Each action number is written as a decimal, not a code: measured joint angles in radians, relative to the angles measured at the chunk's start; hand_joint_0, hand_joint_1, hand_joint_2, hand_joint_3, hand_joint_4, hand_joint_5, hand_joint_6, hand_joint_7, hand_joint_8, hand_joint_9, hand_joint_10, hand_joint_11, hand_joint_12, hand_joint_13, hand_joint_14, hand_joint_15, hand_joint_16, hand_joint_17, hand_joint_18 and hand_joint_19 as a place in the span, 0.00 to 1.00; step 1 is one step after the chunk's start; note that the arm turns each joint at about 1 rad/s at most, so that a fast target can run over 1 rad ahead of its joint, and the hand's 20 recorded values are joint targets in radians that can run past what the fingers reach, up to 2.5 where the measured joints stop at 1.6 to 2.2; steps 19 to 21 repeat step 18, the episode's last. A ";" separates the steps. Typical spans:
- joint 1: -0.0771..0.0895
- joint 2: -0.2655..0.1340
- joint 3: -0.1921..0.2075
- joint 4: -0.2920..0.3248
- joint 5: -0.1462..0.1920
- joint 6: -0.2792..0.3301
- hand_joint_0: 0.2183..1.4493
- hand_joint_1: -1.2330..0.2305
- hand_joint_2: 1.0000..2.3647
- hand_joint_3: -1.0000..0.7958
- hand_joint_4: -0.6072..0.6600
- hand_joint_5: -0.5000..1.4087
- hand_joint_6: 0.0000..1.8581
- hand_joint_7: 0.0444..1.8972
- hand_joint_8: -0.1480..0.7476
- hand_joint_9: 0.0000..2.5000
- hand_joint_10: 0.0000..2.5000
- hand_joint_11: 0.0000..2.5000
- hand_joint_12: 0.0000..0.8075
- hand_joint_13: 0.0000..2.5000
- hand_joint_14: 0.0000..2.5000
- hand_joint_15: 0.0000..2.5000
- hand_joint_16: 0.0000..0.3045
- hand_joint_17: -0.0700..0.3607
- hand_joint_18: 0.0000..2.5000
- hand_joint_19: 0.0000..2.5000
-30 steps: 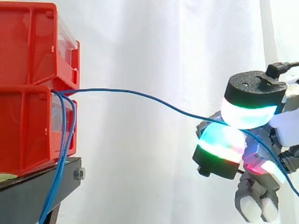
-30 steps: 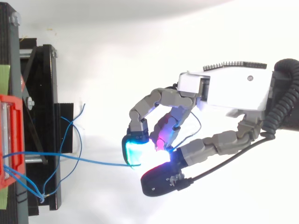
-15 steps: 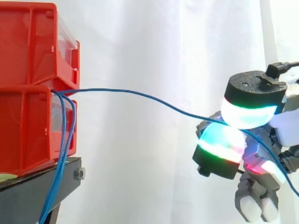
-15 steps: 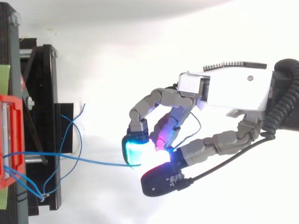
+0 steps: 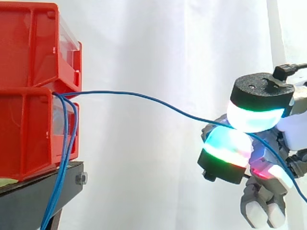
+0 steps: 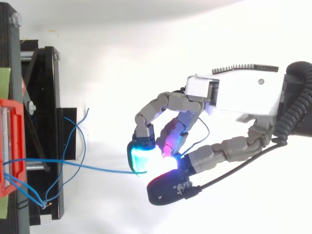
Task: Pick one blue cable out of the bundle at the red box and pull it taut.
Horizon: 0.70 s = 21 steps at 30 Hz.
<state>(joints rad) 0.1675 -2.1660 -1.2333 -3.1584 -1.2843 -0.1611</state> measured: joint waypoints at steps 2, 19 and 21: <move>0.000 0.000 0.000 0.000 0.000 0.000 0.34 0.26 0.02 0.45 0.46 0.24 0.49 0.48 0.62 0.46 0.00 0.25 0.49 0.34 0.00 0.15 0.17 0.43 0.32 0.18; 0.000 0.000 0.000 0.000 0.000 0.000 0.34 0.26 0.02 0.45 0.46 0.24 0.49 0.48 0.62 0.46 0.00 0.25 0.49 0.34 0.00 0.15 0.17 0.43 0.32 0.18; 0.000 0.000 0.000 0.000 0.000 0.000 0.34 0.26 0.02 0.45 0.46 0.24 0.49 0.48 0.62 0.46 0.00 0.25 0.49 0.34 0.00 0.15 0.17 0.43 0.32 0.18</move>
